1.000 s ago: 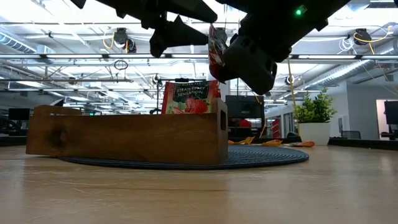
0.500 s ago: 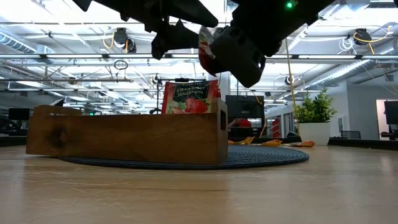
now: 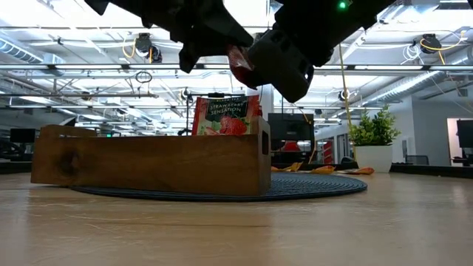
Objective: Pick & Place Tea
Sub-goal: Put the red tea bag into the right section of the wooden organizer
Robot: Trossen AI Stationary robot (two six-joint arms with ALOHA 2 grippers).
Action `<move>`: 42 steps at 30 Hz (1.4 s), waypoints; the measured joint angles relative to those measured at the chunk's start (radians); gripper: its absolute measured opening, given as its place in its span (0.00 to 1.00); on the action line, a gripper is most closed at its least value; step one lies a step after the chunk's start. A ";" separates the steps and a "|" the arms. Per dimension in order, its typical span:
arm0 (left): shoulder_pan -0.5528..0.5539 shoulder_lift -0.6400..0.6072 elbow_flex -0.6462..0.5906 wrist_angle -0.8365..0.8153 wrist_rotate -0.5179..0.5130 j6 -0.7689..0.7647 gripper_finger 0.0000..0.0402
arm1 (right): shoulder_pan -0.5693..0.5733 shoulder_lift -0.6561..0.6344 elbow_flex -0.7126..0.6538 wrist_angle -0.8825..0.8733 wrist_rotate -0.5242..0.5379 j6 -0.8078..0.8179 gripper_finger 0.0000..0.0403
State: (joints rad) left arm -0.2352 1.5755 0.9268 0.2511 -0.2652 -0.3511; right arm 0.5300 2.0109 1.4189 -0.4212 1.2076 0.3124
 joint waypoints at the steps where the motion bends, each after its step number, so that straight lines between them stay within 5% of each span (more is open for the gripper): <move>1: 0.000 -0.006 0.000 -0.008 0.014 0.007 0.10 | 0.001 0.000 0.000 -0.006 0.000 0.008 0.00; 3: -0.002 -0.024 0.000 -0.031 0.039 0.017 0.03 | 0.006 0.000 0.000 -0.013 0.000 0.031 0.00; 16: -0.139 -0.161 0.000 -0.306 0.103 0.423 0.01 | 0.110 -0.065 -0.001 -0.047 -0.033 0.209 0.00; 22: -0.213 -0.092 -0.001 -0.222 0.217 0.580 0.01 | 0.164 -0.144 -0.008 -0.060 -0.030 0.259 0.00; 31: -0.170 0.116 -0.001 -0.033 0.292 0.795 0.01 | 0.172 -0.161 -0.060 -0.039 -0.030 0.290 0.00; 42: -0.106 0.141 0.000 0.014 0.350 0.804 0.01 | 0.172 -0.160 -0.100 -0.015 -0.034 0.309 0.00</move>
State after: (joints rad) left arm -0.3408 1.7163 0.9264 0.2650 0.0850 0.4526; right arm 0.7025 1.8507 1.3193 -0.4364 1.1737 0.6210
